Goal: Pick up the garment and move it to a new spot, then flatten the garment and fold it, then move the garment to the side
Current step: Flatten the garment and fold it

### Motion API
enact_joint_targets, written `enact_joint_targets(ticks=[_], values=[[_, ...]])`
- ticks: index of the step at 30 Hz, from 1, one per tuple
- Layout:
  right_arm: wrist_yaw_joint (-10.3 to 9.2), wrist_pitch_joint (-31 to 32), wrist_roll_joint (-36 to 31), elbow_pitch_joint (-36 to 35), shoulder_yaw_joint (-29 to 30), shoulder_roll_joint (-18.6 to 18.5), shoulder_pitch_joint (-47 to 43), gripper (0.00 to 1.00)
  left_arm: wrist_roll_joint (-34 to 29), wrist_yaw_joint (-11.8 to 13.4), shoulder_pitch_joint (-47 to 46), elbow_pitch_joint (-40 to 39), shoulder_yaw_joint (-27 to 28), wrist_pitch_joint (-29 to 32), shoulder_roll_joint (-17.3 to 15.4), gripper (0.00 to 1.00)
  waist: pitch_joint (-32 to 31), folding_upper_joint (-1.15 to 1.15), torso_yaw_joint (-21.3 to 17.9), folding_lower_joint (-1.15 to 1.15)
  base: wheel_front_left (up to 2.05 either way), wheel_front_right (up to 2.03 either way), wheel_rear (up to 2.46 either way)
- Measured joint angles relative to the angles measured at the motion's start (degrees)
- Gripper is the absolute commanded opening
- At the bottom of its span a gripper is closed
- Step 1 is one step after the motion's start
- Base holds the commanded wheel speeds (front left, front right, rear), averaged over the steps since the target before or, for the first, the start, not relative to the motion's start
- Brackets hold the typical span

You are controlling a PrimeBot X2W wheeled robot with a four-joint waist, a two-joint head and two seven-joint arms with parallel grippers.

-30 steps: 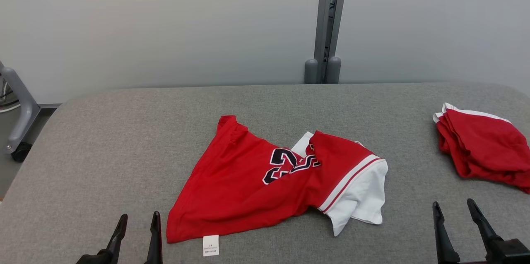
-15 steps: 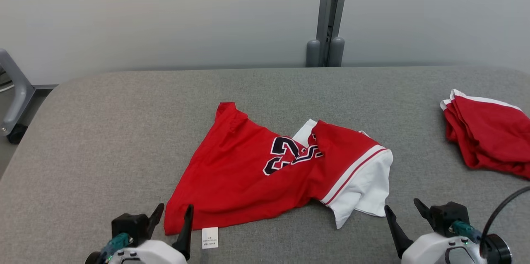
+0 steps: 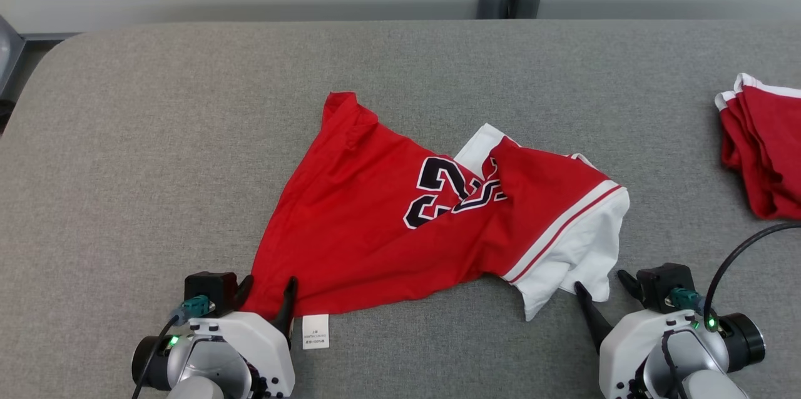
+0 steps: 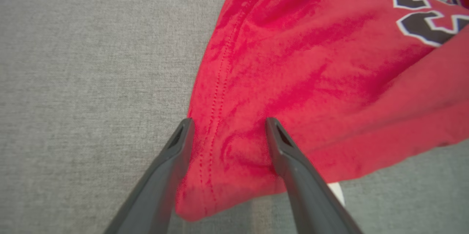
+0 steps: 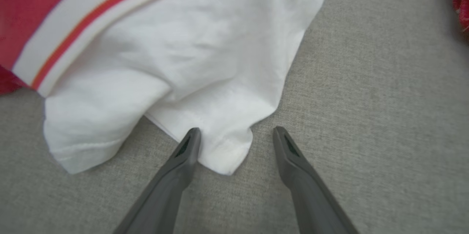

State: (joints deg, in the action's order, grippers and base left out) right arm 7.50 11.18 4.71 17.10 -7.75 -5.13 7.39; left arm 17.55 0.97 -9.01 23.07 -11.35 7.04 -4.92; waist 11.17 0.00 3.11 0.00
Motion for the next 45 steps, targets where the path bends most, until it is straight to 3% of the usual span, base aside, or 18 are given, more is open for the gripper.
enact_joint_targets(ticks=[13, 14, 15, 16, 17, 24, 31, 36, 41, 45], values=[[-0.03, -0.2, 1.9, 1.6, -0.7, 0.1, 2.2, 1.0, 2.3, -0.1, 2.1, -4.2, -0.8, 3.6, -0.1, 1.0, 3.1, 0.0, 1.4, 0.0, 0.0, 0.0, 0.0], [-0.09, 0.0, 2.1, 2.1, -0.9, 0.1, 2.4, 1.0, 2.3, -0.5, 2.1, -4.1, -1.0, 4.1, -0.2, 0.94, 3.0, 0.0, 1.4, 0.0, 0.0, 0.0, 0.0], [-0.1, 0.1, 2.5, 2.4, -1.1, 0.0, 2.7, 0.9, 2.8, -0.8, 2.1, -4.0, -1.2, 4.3, -0.1, 0.63, 3.0, 0.0, 1.4, 0.0, 0.0, 0.0, 0.0], [-0.11, 0.2, 3.1, 2.9, -1.4, 0.0, 3.0, 0.38, 3.4, -1.2, 2.0, -3.7, -1.4, 4.5, -0.1, 0.15, 2.8, 0.0, 1.3, 0.0, 0.0, 0.0, 0.0], [-0.23, 0.5, 4.0, 3.1, -2.0, 0.0, 3.2, 0.0, 4.0, -1.8, 1.9, -3.5, -1.6, 4.9, -0.1, 0.0, 2.7, 0.0, 1.2, 0.0, 0.0, 0.0, 0.0], [0.0, 1.0, 9.4, 0.1, -1.6, 0.6, 2.5, 0.0, 9.3, -3.8, 2.5, -5.0, -1.8, 5.8, 1.1, 0.0, 0.9, 0.0, 0.1, 0.0, 0.0, 0.0, 0.0], [-0.07, 6.0, 27.9, -22.5, 4.7, -0.6, -1.3, 0.0, 17.2, -5.5, 2.7, -22.5, -0.2, 8.4, 1.5, 0.0, -2.7, 0.0, -0.8, 0.0, 0.0, 0.0, 0.0], [-0.07, 12.3, 34.4, -32.6, 12.2, -3.1, 0.9, 0.0, 22.1, -4.4, -0.9, -34.0, 2.1, 13.2, 1.4, 0.0, -4.7, 0.0, -1.6, 0.0, 0.0, 0.0, 0.0], [-0.07, 17.5, 35.6, -34.5, 16.7, -5.3, 10.0, 0.0, 24.1, -2.8, -9.3, -36.0, 4.0, 17.6, 0.3, 0.0, -4.3, 0.0, -1.9, 0.0, 0.0, 0.0, 0.0], [-0.07, 19.5, 31.8, -29.1, 16.9, -5.9, 22.9, 0.0, 24.5, -1.3, -21.7, -28.6, 5.7, 19.2, 0.0, 0.0, -2.2, 0.0, -1.8, 0.0, 0.0, 0.0, 0.0]])
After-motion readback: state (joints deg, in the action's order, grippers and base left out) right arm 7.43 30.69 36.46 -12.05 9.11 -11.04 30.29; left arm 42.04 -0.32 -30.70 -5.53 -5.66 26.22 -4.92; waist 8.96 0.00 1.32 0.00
